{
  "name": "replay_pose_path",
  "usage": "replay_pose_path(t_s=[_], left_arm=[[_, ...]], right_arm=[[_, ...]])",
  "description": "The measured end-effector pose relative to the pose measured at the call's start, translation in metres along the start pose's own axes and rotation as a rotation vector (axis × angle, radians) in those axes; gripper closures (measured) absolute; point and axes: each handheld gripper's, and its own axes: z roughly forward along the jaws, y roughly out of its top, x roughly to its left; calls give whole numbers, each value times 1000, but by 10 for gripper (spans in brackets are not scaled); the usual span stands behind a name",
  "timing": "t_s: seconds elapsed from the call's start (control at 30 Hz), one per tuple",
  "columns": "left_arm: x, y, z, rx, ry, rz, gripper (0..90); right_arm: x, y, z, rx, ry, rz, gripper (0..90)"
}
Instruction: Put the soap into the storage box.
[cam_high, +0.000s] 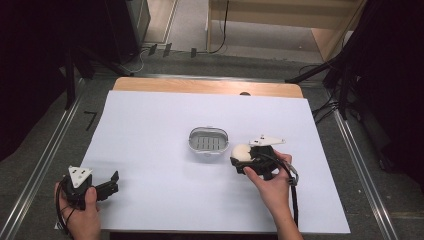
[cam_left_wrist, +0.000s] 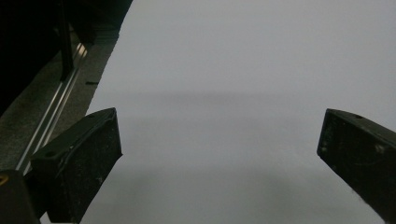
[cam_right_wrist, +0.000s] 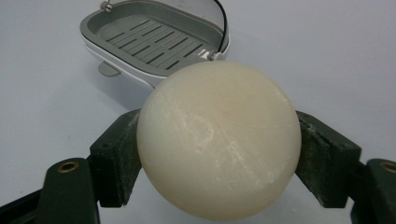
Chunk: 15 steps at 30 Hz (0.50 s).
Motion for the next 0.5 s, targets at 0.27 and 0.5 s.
replay_pose_path(t_s=[0.27,0.5], left_arm=[[0,0,0,0,-1,-1,2],[1,0,0,1,-2,0,1]], right_arm=[[4,8,2,-5,13,-5,249],[9,14,6,-4,20,-10,249]])
